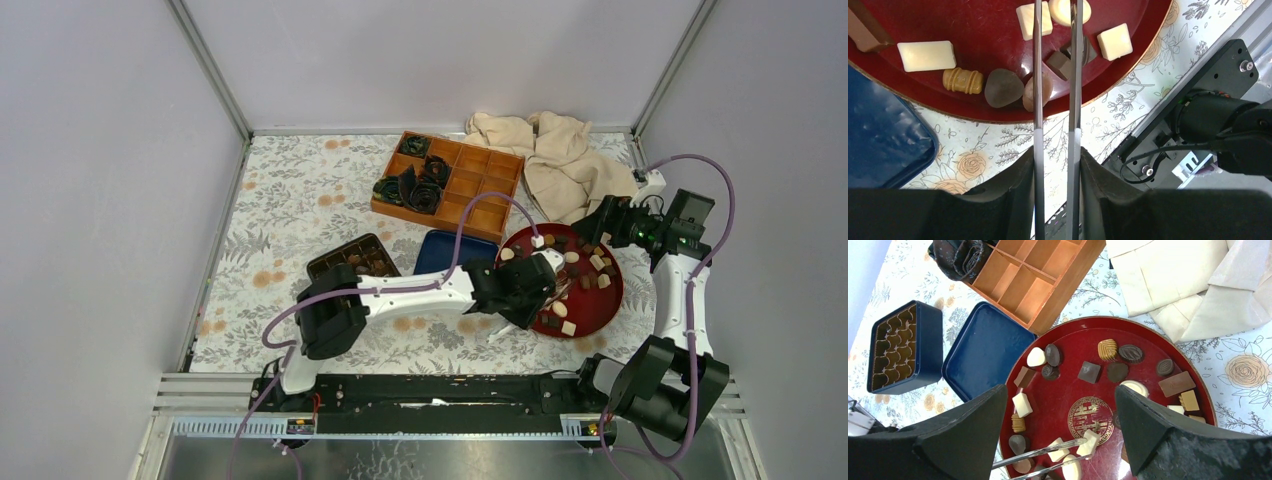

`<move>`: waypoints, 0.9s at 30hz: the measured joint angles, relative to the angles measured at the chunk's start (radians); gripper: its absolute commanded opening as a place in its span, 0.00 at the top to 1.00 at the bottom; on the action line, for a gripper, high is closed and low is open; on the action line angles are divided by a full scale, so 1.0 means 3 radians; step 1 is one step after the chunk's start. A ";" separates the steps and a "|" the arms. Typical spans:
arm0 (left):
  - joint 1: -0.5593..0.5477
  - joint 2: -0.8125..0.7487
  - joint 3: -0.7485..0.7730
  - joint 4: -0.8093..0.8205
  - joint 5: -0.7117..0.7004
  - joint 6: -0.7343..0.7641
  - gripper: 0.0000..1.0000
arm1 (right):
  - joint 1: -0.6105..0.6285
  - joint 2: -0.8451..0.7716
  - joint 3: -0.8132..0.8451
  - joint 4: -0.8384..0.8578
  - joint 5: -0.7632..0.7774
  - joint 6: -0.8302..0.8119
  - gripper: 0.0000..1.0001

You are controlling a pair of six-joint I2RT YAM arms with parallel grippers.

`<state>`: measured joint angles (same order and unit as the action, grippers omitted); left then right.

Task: Pack the chocolate
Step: Pick up the fake chocolate from the plate.

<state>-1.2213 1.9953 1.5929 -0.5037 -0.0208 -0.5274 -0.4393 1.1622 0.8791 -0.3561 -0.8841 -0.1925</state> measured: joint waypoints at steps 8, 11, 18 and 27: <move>-0.0017 0.0230 0.0296 -0.0296 -0.0072 -0.0069 0.58 | -0.0001 0.0000 0.0000 0.0000 -0.0006 0.0000 0.14; -0.0029 0.0259 0.0350 -0.0376 -0.0136 -0.0069 0.57 | -0.0001 0.0000 0.0000 0.0000 -0.0042 0.0000 0.14; -0.0057 0.0328 0.0481 -0.0518 -0.0235 -0.0067 0.56 | -0.0001 0.0000 0.0000 -0.0001 -0.0089 0.0000 0.14; -0.0060 0.0333 0.0577 -0.0645 -0.0422 -0.0065 0.56 | -0.0001 0.0000 0.0000 -0.0001 -0.0126 0.0000 0.14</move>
<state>-1.2392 2.0953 1.7660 -0.6971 -0.1474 -0.5468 -0.4397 1.1622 0.8791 -0.3565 -0.9218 -0.1925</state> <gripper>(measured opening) 0.437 0.862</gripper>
